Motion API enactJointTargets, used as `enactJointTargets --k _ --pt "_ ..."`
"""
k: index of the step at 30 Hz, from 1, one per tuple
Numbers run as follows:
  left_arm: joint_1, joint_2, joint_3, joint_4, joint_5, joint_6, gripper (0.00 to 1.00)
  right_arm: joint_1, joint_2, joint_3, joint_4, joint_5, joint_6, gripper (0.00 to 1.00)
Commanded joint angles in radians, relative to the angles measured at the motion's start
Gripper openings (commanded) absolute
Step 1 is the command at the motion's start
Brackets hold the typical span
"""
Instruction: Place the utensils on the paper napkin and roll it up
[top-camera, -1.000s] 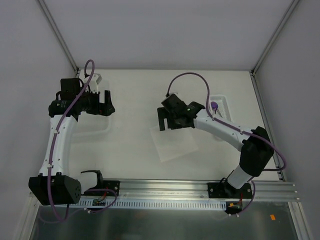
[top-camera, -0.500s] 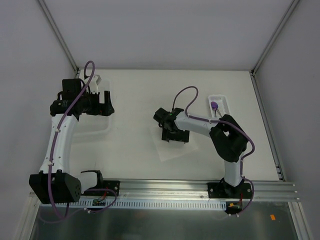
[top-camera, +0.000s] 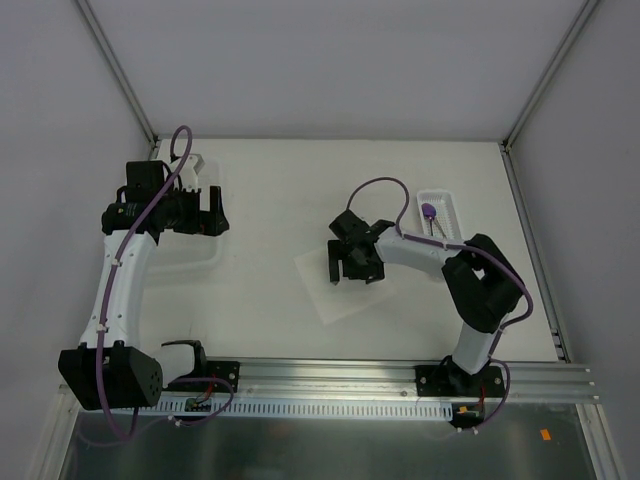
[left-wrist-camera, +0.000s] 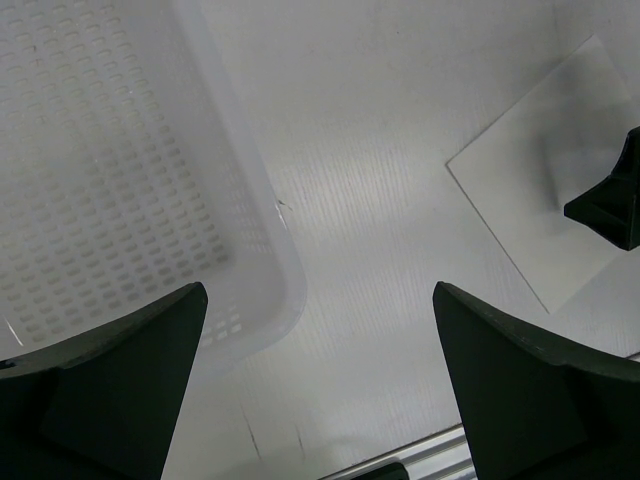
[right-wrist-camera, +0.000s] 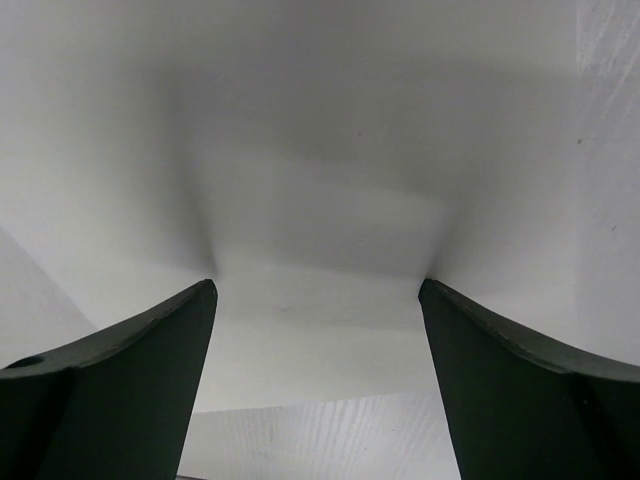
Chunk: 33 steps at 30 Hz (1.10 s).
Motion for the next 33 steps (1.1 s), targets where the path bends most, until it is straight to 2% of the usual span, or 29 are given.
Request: enactJointTargets --k 1,8,20,28,33 --pt "0.002 -0.023 -0.013 0.018 0.030 0.039 0.99 -0.022 0.066 -0.091 0.125 -0.103 -0.134 0.89" --pt "0.004 -0.006 -0.006 0.019 0.051 0.050 0.99 -0.030 0.103 -0.055 0.092 -0.069 -0.270 0.97" --pt "0.004 0.011 0.005 0.018 0.105 0.074 0.99 -0.041 0.138 0.028 0.068 -0.043 -0.424 0.98" --pt "0.002 0.020 0.008 0.018 0.120 0.074 0.99 -0.037 0.005 0.036 0.070 -0.091 -0.341 0.98" --pt "0.004 0.019 0.007 0.018 0.136 0.076 0.99 -0.044 -0.141 0.134 0.049 -0.100 -0.327 0.98"
